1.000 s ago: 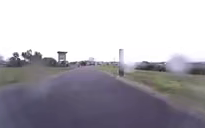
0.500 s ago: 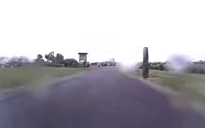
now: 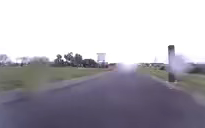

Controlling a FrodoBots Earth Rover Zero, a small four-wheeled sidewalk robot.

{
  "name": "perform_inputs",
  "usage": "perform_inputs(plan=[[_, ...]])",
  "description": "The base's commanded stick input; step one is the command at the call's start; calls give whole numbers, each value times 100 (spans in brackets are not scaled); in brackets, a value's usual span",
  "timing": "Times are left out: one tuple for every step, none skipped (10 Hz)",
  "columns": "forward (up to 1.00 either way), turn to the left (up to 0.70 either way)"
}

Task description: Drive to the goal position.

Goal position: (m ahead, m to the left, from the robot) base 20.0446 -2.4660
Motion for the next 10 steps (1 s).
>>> perform_inputs(plan=[[100, -4], [100, -14], [100, -23], [100, -32], [100, -39], [100, -36], [100, -33], [100, -30], [100, -26], [100, -23]])
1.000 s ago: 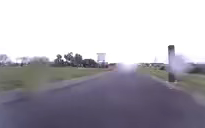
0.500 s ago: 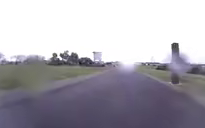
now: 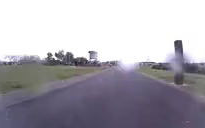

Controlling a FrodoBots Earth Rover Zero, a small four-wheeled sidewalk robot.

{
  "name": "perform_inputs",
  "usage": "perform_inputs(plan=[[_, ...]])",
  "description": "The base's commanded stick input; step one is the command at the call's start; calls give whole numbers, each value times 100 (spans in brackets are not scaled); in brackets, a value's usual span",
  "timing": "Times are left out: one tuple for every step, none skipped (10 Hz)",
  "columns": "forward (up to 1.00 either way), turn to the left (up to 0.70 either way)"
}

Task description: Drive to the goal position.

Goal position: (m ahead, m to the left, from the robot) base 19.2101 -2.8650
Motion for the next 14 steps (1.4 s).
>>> perform_inputs(plan=[[100, -20], [100, -17], [100, -13], [100, -10], [100, -7], [100, -4], [100, 0], [100, 0], [100, 0], [100, 0], [100, 0], [100, 0], [100, 0], [100, 0]])
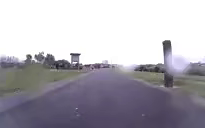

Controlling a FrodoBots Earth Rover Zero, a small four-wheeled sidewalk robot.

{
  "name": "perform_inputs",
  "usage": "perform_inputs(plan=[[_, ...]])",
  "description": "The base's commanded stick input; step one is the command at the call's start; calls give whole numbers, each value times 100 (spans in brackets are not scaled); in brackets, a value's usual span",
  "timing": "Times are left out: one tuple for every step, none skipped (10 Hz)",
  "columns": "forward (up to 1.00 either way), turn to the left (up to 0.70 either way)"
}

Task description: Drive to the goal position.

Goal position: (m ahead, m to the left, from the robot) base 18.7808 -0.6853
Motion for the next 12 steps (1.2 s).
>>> perform_inputs(plan=[[100, 0], [100, 0], [100, 0], [100, 0], [100, 0], [100, 0], [100, 0], [100, 0], [100, 0], [100, 0], [100, 0], [100, 0]])
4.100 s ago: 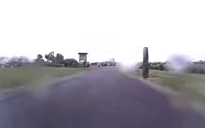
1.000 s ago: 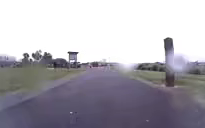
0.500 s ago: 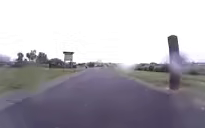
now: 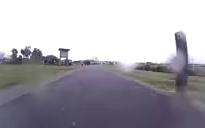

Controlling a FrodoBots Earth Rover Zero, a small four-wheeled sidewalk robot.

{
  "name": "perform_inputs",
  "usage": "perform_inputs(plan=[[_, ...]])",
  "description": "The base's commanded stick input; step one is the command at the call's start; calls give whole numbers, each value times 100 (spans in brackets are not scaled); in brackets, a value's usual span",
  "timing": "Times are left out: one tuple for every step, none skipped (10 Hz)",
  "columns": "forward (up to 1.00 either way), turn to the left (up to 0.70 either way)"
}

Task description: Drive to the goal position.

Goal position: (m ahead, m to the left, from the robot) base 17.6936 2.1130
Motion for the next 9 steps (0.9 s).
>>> perform_inputs(plan=[[100, 0], [100, 0], [100, 9], [100, 21], [100, 27], [100, 31], [100, 35], [100, 39], [100, 28]])
